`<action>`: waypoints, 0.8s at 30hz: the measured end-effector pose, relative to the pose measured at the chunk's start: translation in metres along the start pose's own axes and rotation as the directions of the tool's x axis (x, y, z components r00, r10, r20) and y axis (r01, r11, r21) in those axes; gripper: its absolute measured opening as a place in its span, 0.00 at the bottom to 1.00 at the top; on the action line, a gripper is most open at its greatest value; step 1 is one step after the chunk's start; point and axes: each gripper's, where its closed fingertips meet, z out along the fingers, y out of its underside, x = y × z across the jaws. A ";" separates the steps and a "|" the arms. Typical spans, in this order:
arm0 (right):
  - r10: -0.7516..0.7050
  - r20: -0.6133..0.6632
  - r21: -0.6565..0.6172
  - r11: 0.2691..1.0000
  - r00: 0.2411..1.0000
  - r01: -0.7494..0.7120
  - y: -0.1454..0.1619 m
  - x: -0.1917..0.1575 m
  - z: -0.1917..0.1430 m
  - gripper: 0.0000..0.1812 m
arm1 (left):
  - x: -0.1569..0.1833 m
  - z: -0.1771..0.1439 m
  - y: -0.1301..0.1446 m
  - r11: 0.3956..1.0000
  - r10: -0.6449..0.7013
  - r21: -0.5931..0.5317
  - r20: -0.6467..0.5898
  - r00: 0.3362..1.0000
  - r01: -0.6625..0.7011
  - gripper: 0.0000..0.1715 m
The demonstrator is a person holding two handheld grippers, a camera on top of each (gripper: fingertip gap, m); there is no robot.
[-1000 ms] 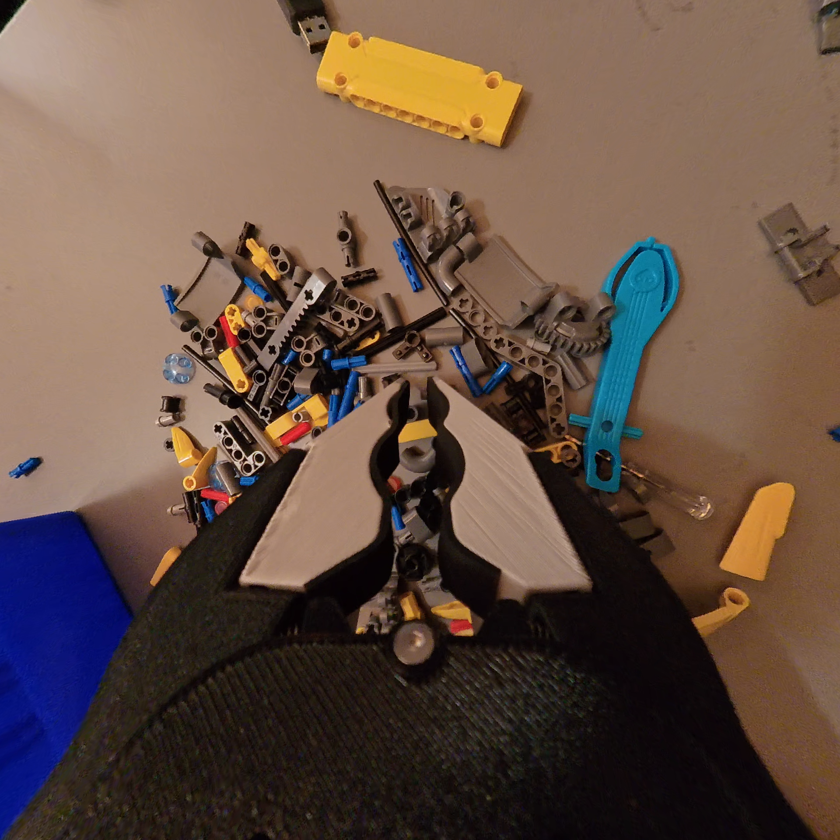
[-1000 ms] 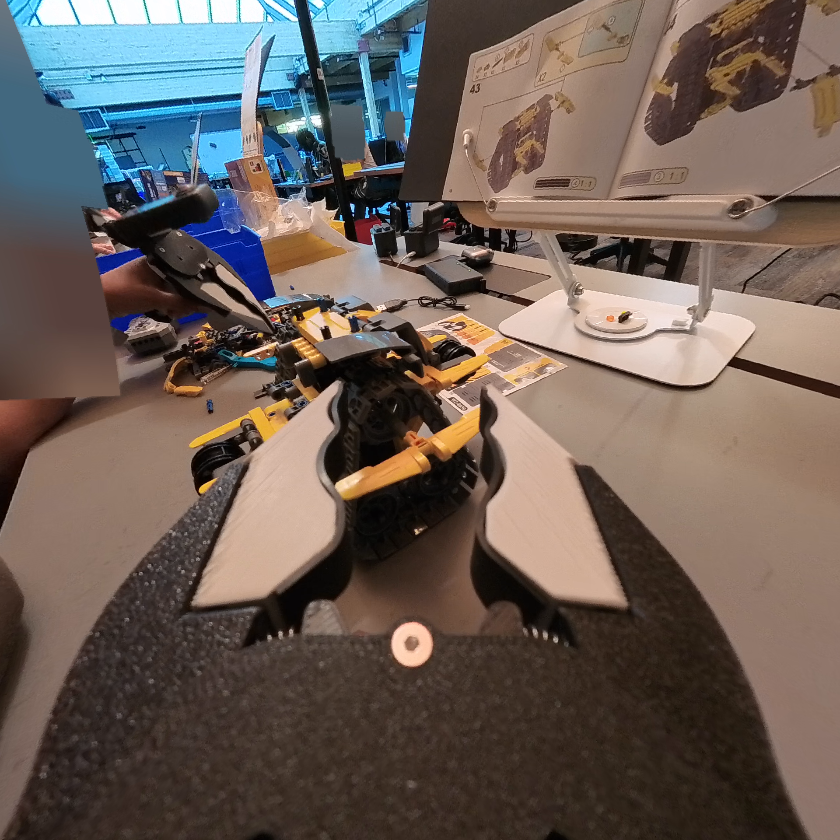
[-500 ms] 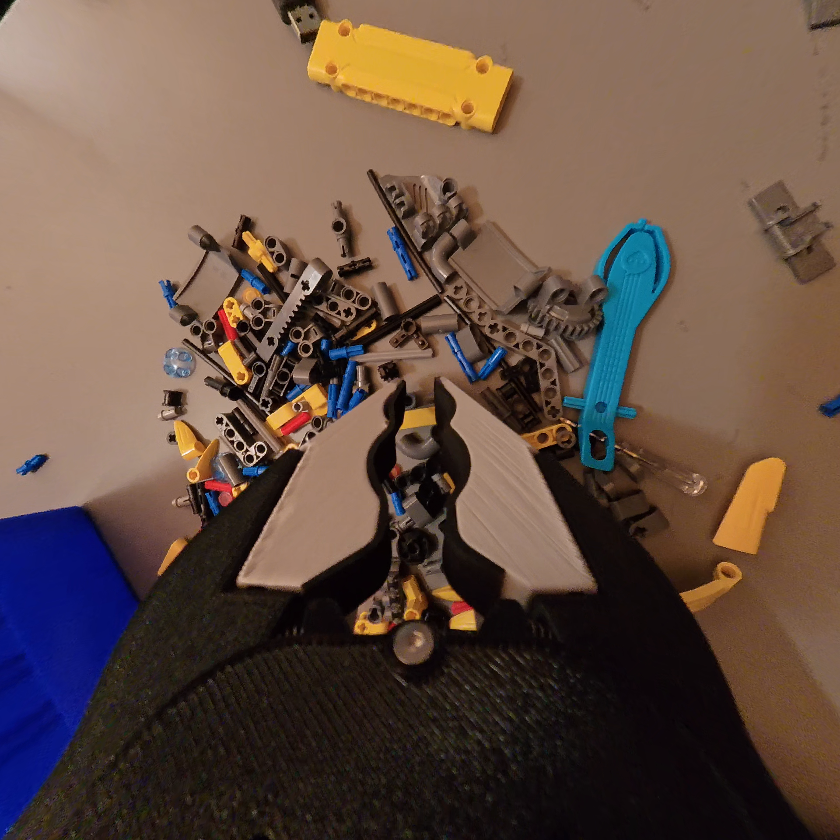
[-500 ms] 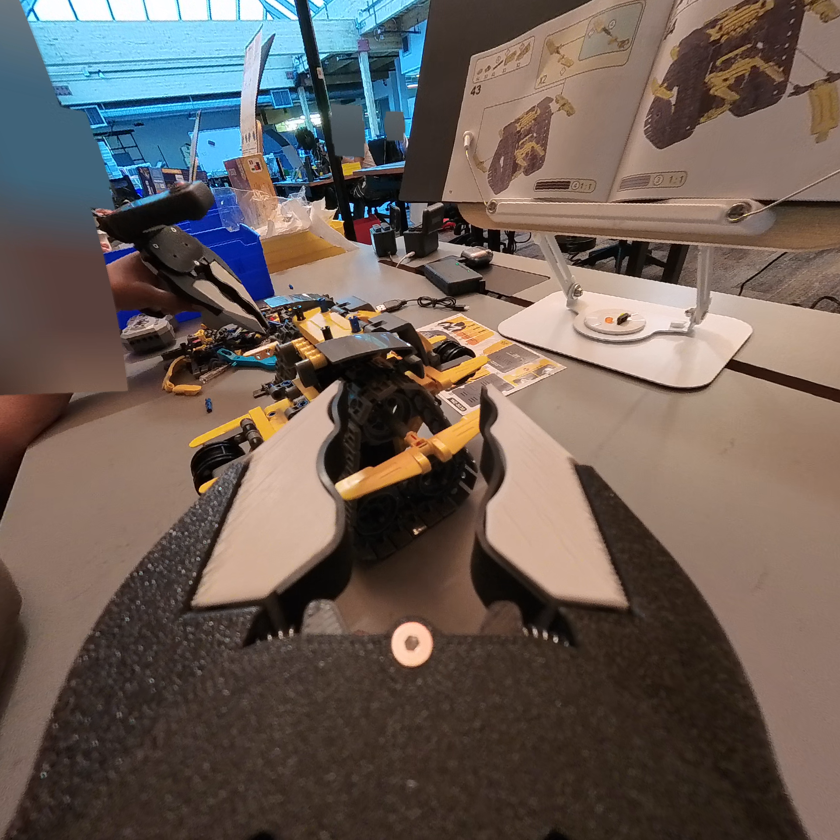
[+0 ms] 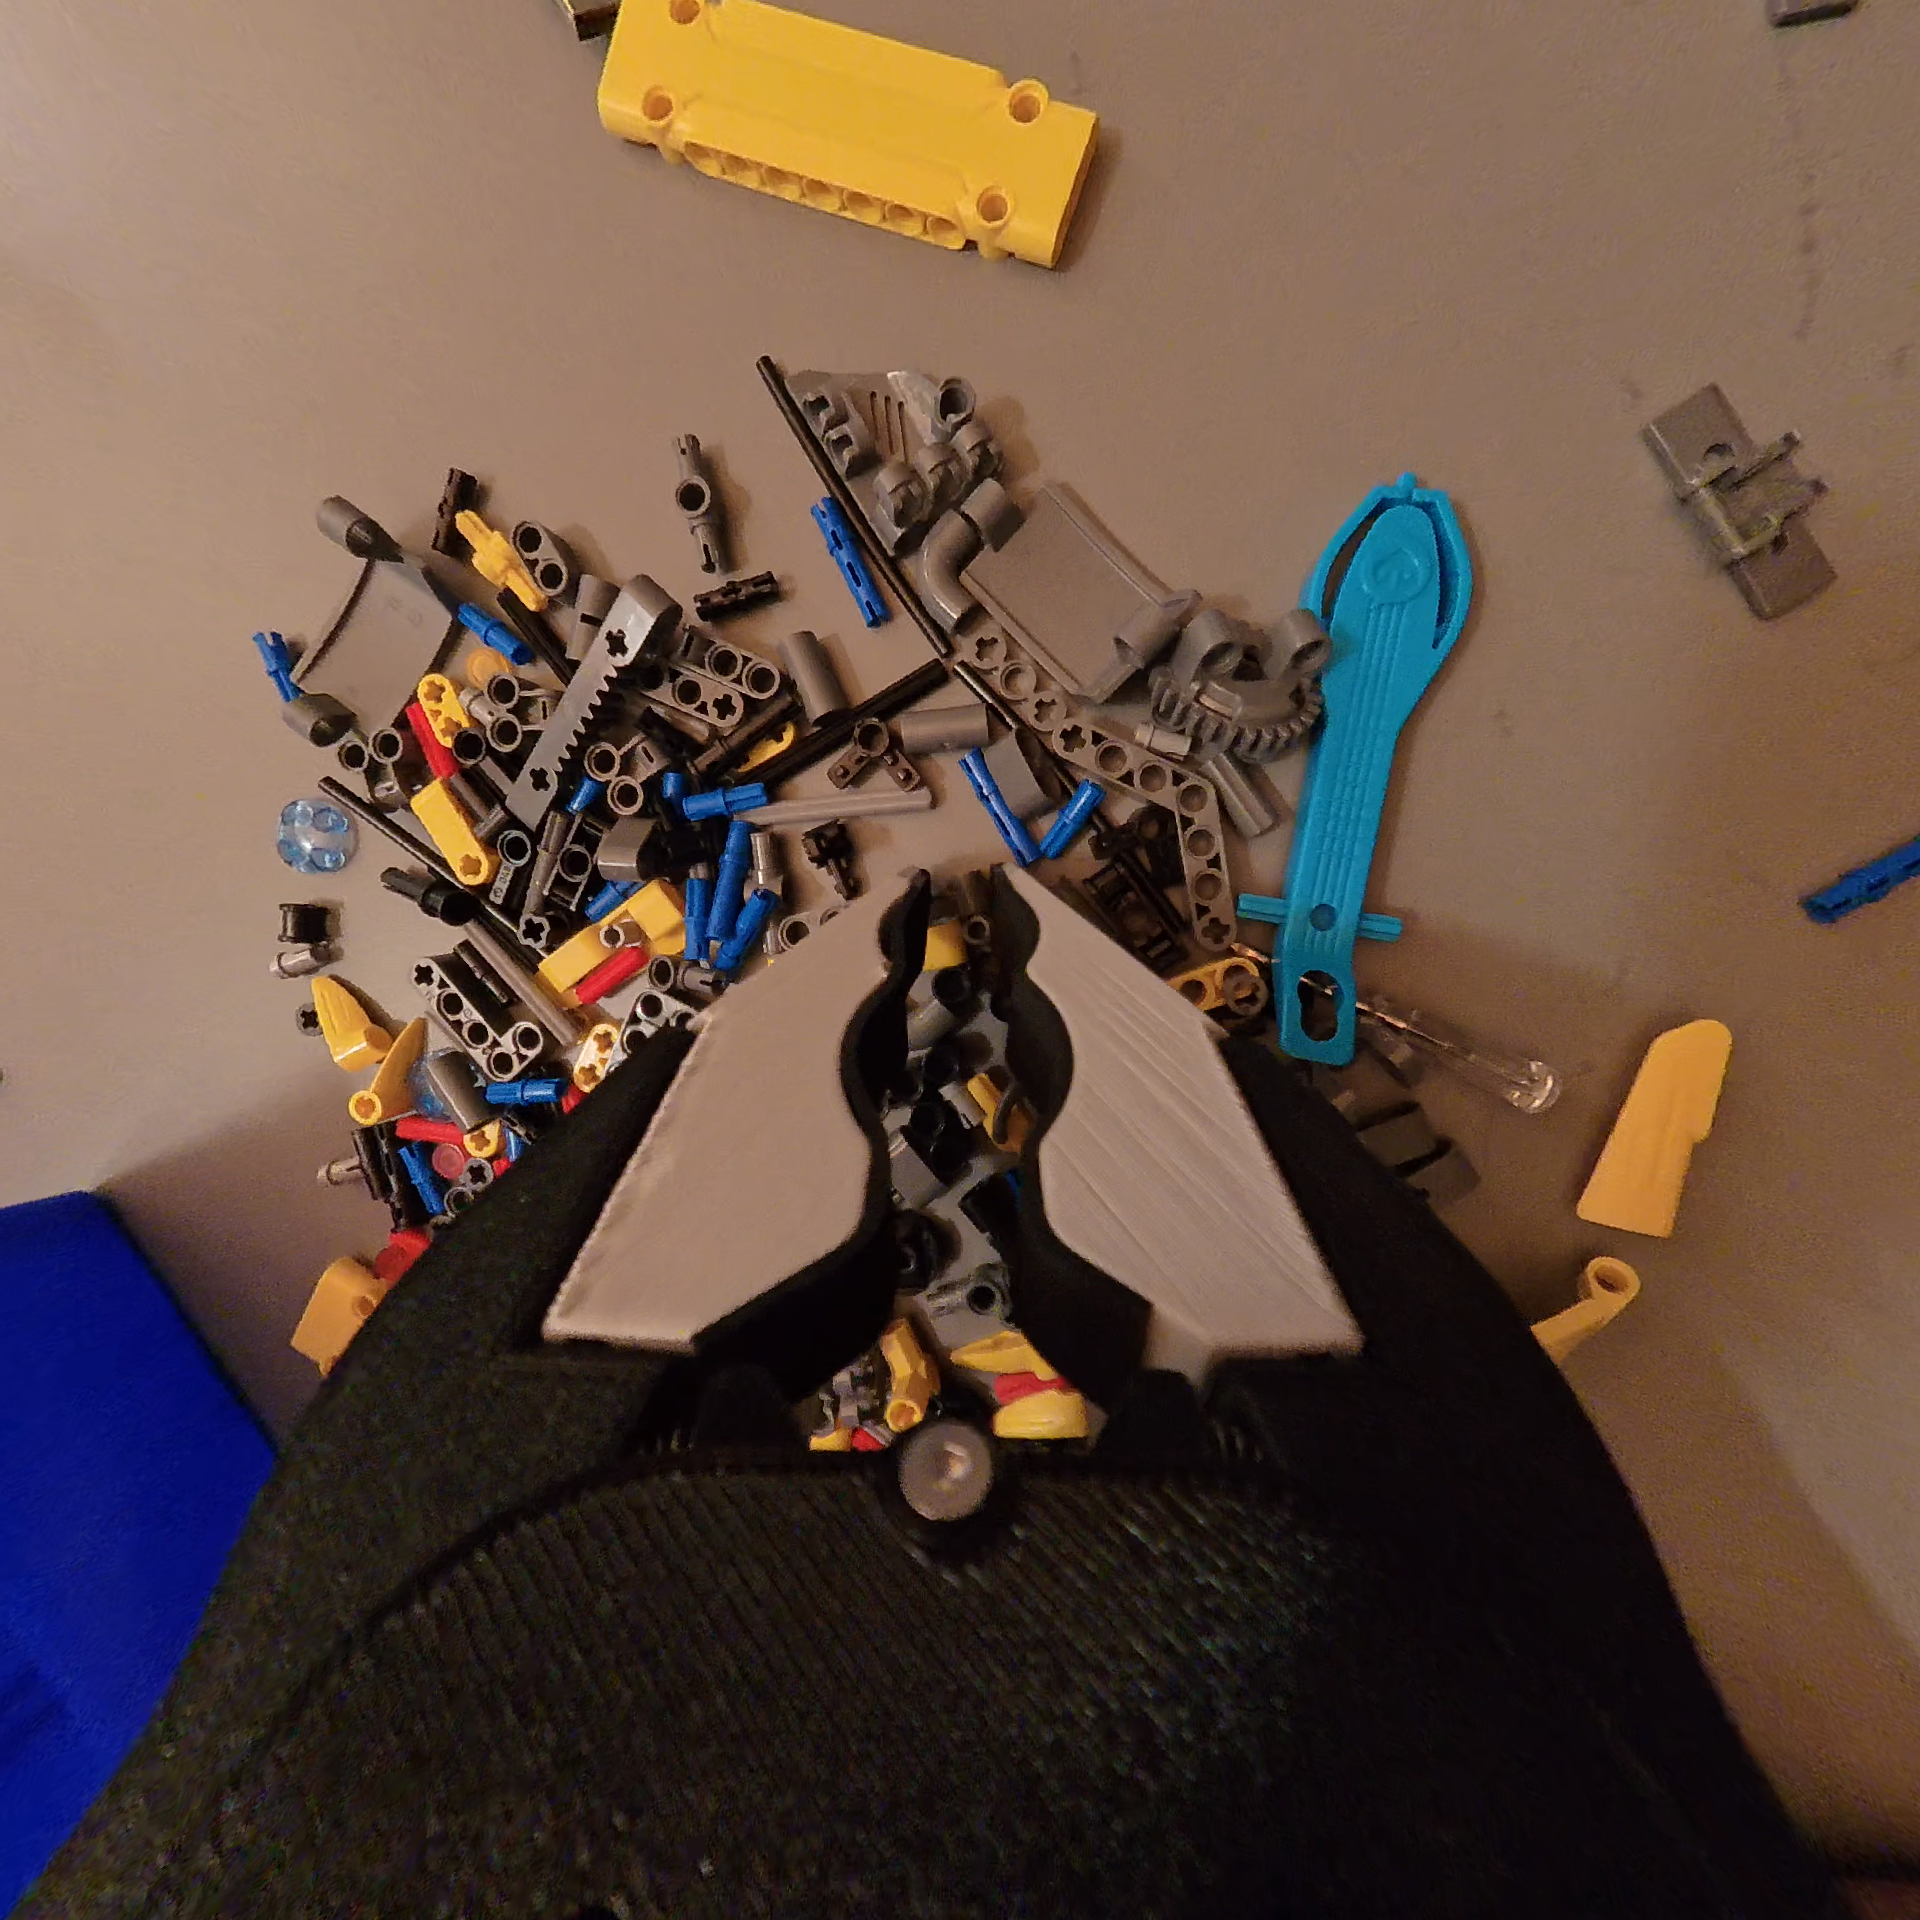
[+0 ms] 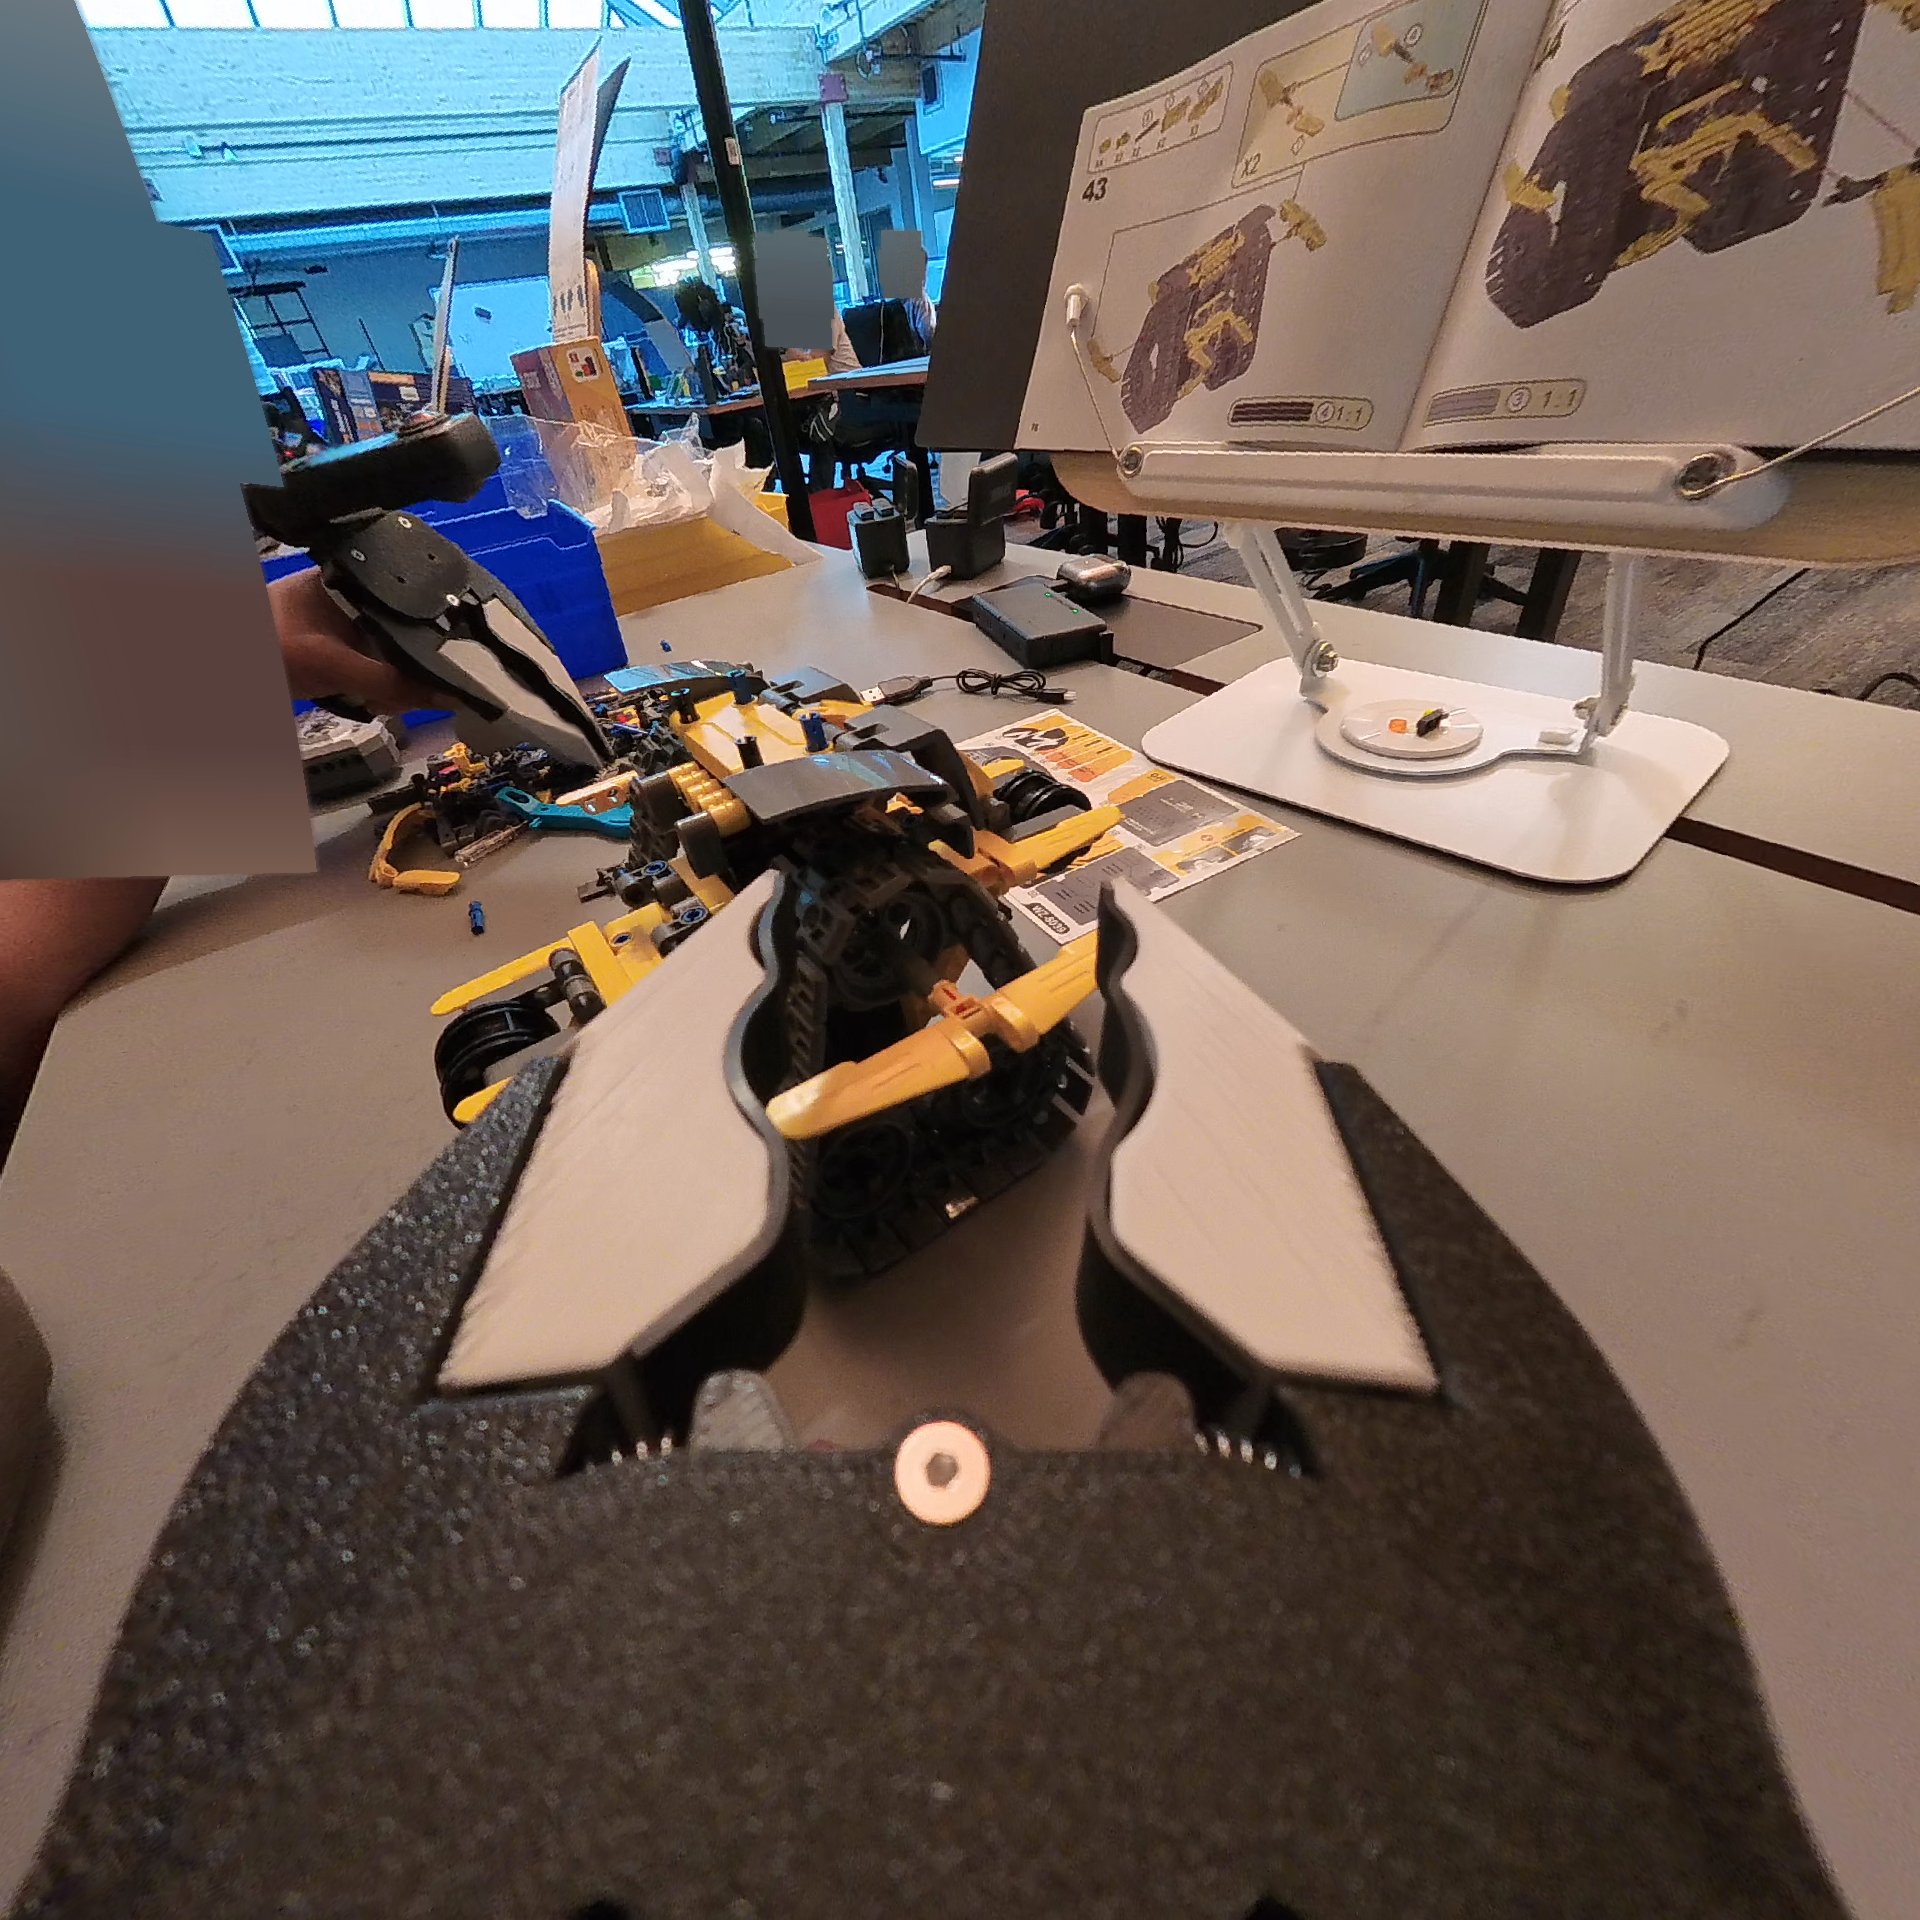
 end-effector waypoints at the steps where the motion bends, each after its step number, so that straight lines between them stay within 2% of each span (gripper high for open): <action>1: 0.000 0.000 0.000 1.000 1.000 0.000 0.000 0.000 0.000 0.32 | -0.001 0.000 -0.001 1.000 0.001 0.004 0.006 1.000 -0.001 0.04; 10: -0.008 0.001 -0.001 1.000 1.000 0.008 0.000 -0.001 0.000 0.32 | -0.007 -0.003 -0.012 0.999 0.008 0.048 0.066 0.998 -0.011 0.00; 16: -0.011 0.000 0.002 1.000 1.000 0.011 -0.001 -0.002 0.000 0.32 | -0.004 -0.010 -0.005 0.999 -0.010 0.052 0.009 1.000 0.010 0.06; 24: -0.009 0.000 -0.010 1.000 1.000 0.009 0.002 -0.001 0.001 0.32 | -0.005 -0.008 0.001 0.999 0.005 0.034 0.018 1.000 -0.006 0.05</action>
